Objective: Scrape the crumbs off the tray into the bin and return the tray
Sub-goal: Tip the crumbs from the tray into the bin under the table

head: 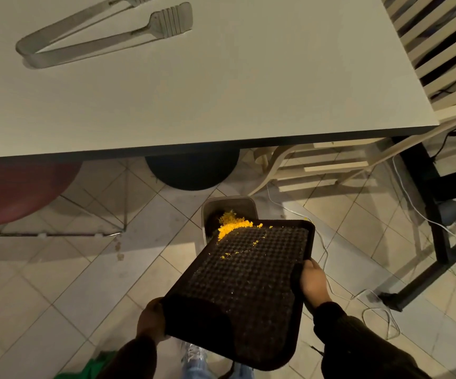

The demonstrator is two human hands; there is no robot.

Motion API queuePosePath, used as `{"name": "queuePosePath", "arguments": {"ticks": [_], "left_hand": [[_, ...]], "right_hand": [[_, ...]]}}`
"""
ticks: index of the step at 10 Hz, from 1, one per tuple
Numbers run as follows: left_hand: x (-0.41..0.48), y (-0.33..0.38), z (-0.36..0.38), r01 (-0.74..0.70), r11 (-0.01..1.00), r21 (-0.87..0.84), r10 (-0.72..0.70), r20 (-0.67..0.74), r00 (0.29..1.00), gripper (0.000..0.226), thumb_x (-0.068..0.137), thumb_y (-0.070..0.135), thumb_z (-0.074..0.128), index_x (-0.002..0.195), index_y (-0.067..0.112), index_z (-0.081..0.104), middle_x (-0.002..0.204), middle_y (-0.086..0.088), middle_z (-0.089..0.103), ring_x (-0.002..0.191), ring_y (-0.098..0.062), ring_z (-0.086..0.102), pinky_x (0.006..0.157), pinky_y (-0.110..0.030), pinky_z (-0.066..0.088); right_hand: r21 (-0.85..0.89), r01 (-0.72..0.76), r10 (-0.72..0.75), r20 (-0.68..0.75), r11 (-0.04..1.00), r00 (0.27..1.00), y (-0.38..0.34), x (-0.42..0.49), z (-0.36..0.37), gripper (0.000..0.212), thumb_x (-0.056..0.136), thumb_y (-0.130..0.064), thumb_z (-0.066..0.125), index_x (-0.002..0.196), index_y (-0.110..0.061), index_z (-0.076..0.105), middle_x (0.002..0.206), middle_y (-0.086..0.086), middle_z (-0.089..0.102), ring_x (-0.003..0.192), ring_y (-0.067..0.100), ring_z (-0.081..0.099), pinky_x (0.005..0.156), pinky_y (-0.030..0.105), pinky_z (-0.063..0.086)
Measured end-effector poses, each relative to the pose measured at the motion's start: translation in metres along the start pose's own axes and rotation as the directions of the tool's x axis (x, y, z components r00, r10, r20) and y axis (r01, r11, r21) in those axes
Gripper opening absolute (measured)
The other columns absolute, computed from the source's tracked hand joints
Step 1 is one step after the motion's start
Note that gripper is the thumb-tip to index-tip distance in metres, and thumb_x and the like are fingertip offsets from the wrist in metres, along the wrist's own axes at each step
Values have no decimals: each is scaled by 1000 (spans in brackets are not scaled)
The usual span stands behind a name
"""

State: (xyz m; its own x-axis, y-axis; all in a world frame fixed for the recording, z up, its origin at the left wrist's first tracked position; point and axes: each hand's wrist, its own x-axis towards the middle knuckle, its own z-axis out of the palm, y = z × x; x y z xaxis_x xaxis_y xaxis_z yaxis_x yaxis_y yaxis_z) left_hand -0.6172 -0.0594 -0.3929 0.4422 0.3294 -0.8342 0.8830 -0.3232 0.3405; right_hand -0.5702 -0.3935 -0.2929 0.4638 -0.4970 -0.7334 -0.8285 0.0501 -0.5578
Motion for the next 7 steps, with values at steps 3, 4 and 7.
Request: {"name": "queuePosePath", "arguments": {"ticks": [3, 4, 7], "left_hand": [[-36, 40, 2, 160, 965, -206, -147, 77, 986, 49, 81, 19, 65, 126, 7, 52, 124, -6, 61, 102, -15, 61, 92, -20, 46], [-31, 37, 2, 189, 955, -227, -168, 108, 980, 34, 92, 12, 47, 122, 1, 55, 105, -19, 65, 66, -18, 55, 61, -34, 53], [-44, 48, 9, 270, 941, -203, -248, 124, 961, 14, 89, 1, 50, 77, -4, 56, 68, -18, 54, 59, -25, 50, 49, -29, 45]], "right_hand": [[82, 29, -37, 98, 996, 994, -31, 12, 4, 34, 95, -14, 35, 127, -17, 48, 93, 9, 60, 69, 20, 58, 48, 24, 44], [63, -1, -9, 153, 998, 988, -38, 14, 11, 31, 96, -12, 33, 121, -15, 51, 94, 12, 61, 61, 19, 60, 34, 18, 42], [81, 7, -18, 142, 997, 990, -50, 28, 22, 29, 98, -12, 32, 118, -14, 53, 99, 11, 63, 71, 22, 60, 43, 23, 46]]}}
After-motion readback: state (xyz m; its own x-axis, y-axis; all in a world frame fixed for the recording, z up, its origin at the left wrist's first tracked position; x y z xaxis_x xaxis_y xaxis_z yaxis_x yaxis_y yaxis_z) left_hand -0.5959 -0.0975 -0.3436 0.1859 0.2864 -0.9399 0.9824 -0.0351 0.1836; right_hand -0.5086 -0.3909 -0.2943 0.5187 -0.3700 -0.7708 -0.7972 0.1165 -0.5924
